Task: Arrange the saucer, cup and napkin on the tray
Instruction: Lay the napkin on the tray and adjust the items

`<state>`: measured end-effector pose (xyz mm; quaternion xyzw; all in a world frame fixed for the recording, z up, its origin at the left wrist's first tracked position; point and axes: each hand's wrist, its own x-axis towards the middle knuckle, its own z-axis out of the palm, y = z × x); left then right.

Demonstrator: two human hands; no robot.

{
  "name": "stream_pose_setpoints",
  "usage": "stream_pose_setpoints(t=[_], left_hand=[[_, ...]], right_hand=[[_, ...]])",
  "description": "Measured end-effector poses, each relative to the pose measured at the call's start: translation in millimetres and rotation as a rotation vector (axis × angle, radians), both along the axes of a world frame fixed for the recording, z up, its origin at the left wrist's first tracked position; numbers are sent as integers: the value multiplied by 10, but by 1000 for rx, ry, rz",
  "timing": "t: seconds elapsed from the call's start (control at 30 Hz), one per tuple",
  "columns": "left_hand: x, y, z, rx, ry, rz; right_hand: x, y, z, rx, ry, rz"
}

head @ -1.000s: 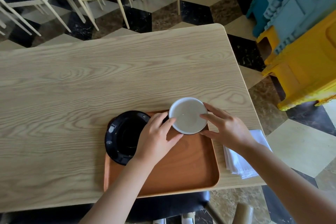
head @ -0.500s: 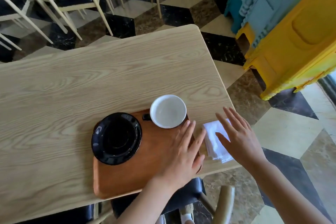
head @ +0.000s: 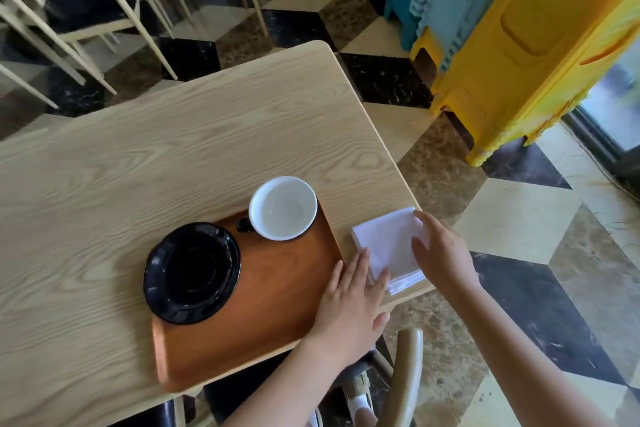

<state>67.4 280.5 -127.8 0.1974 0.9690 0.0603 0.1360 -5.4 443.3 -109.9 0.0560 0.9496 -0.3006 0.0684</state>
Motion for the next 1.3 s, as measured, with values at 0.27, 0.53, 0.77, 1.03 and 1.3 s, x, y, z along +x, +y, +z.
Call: stream_pose_setpoints(t=[0.27, 0.53, 0.77, 1.03, 1.3], left_hand=[[140, -27, 13, 122, 7, 69], [394, -270, 238, 406, 105, 193], [735, -746, 273, 317, 113, 300], [870, -941, 261, 318, 125, 383], [893, -834, -31, 230, 15, 357]], right_hand=[[-16, -48, 292, -196, -135, -123], [187, -341, 663, -535, -170, -58], [300, -854, 577, -896, -418, -58], [349, -1185, 428, -894, -445, 34], [371, -1085, 137, -337, -180, 182]])
